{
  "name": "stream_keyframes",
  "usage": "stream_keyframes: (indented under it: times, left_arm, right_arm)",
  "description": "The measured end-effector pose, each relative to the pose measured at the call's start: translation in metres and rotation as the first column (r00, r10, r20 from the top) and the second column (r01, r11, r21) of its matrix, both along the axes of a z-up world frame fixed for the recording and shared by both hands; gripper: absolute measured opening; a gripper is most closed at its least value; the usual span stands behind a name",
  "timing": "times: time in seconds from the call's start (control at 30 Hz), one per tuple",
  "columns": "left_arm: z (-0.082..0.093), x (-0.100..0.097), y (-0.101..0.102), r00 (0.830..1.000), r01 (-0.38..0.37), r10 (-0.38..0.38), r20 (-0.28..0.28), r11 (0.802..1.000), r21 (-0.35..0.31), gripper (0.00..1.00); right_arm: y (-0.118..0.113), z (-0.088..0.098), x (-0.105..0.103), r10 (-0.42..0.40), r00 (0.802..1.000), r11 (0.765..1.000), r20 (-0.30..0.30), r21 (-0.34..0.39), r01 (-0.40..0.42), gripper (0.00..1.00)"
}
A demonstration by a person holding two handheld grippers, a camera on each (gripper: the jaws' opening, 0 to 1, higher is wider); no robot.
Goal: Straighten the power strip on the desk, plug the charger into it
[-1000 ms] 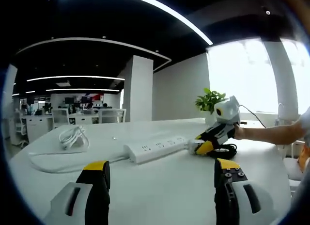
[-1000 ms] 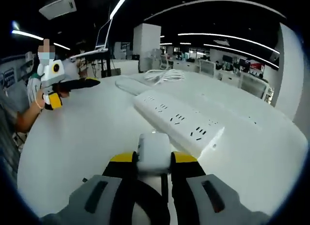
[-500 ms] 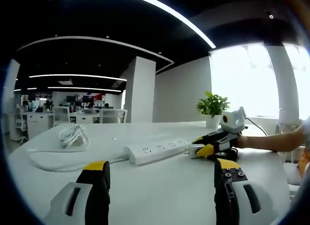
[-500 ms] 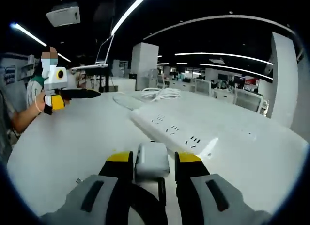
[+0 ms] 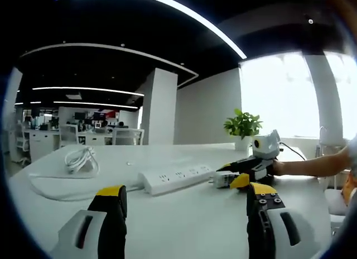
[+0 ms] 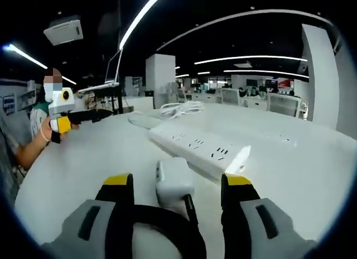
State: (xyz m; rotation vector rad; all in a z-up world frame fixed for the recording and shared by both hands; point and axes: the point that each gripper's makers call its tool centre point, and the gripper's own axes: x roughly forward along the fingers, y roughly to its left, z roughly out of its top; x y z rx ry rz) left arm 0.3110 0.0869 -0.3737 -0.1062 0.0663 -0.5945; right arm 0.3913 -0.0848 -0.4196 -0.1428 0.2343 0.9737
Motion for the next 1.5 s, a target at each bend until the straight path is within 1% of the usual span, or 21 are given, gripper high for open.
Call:
stream_keyframes:
  times: [0.07,0.13,0.17,0.27,0.47,0.53,0.57,0.6,0.63,0.67,0.83,0.87,1.0,1.07,1.23,1.5]
  left_arm:
    - [0.0,0.001,0.001,1.0,-0.005,0.005,0.0,1.0,-0.005,0.91]
    - [-0.001,0.001,0.002,1.0,-0.009,0.009,-0.003,1.0,-0.009,0.91]
    - [-0.002,0.001,0.003,1.0,-0.01,0.01,-0.005,1.0,-0.011,0.91]
    - [-0.005,0.0,0.003,1.0,-0.007,0.007,-0.011,1.0,-0.011,0.9]
    - [-0.006,0.0,0.003,1.0,-0.007,0.007,-0.016,1.0,-0.001,0.9]
    - [-0.006,0.0,0.002,1.0,-0.003,0.003,-0.015,1.0,0.004,0.9]
    - [-0.006,0.0,0.001,1.0,-0.001,0.001,-0.015,1.0,0.005,0.9]
    - [-0.006,0.0,0.001,1.0,-0.002,0.002,-0.015,1.0,0.005,0.9]
    - [-0.006,0.001,0.001,1.0,-0.002,0.002,-0.016,1.0,0.005,0.9]
    - [-0.006,0.001,0.001,1.0,-0.003,0.003,-0.017,1.0,0.005,0.9]
    - [-0.003,0.002,-0.001,1.0,-0.002,0.002,-0.012,1.0,0.004,0.9]
    - [-0.002,0.002,-0.001,1.0,-0.001,0.001,-0.011,1.0,0.003,0.9]
    - [-0.002,0.002,-0.003,1.0,0.004,-0.004,-0.012,1.0,0.009,0.9]
    - [-0.002,0.002,-0.004,1.0,0.006,-0.006,-0.012,1.0,0.01,0.9]
    - [-0.002,0.002,-0.004,1.0,0.004,-0.004,-0.015,1.0,0.007,0.9]
    - [-0.002,0.002,-0.002,1.0,0.002,-0.002,-0.016,1.0,0.005,0.9]
  right_arm:
    - [0.0,-0.001,0.002,-0.011,1.0,1.0,-0.001,-0.001,0.011,0.46]
    - [-0.001,0.0,0.005,-0.017,1.0,1.0,0.016,-0.011,0.017,0.31]
    - [-0.001,-0.002,0.004,-0.01,1.0,1.0,0.01,-0.015,0.01,0.27]
    - [0.0,-0.003,0.007,-0.022,0.999,0.999,0.025,-0.025,0.022,0.26]
    - [0.001,-0.003,0.009,-0.018,0.999,1.0,0.029,-0.023,0.018,0.27]
    - [-0.006,-0.003,0.015,-0.086,0.996,0.996,0.035,-0.032,0.087,0.34]
    - [-0.007,-0.002,0.016,-0.085,0.996,0.996,0.039,-0.028,0.087,0.39]
    - [-0.008,-0.003,0.016,-0.085,0.996,0.996,0.038,-0.025,0.086,0.42]
    - [-0.01,-0.005,0.015,-0.102,0.995,0.995,0.001,-0.013,0.102,0.43]
    - [-0.01,-0.008,0.014,-0.102,0.994,0.995,-0.04,-0.008,0.101,0.43]
    - [-0.008,-0.008,0.012,-0.108,0.993,0.994,-0.045,-0.005,0.108,0.44]
    - [-0.007,-0.009,0.013,-0.115,0.992,0.993,-0.051,-0.002,0.115,0.44]
    - [-0.005,-0.008,0.01,-0.103,0.993,0.995,-0.054,0.001,0.103,0.38]
    - [0.0,-0.007,0.003,-0.058,0.996,0.998,-0.069,0.019,0.06,0.29]
    - [0.0,-0.006,0.003,-0.057,0.996,0.998,-0.071,0.013,0.058,0.26]
    - [-0.001,-0.006,0.004,-0.046,0.996,0.999,-0.075,-0.013,0.045,0.26]
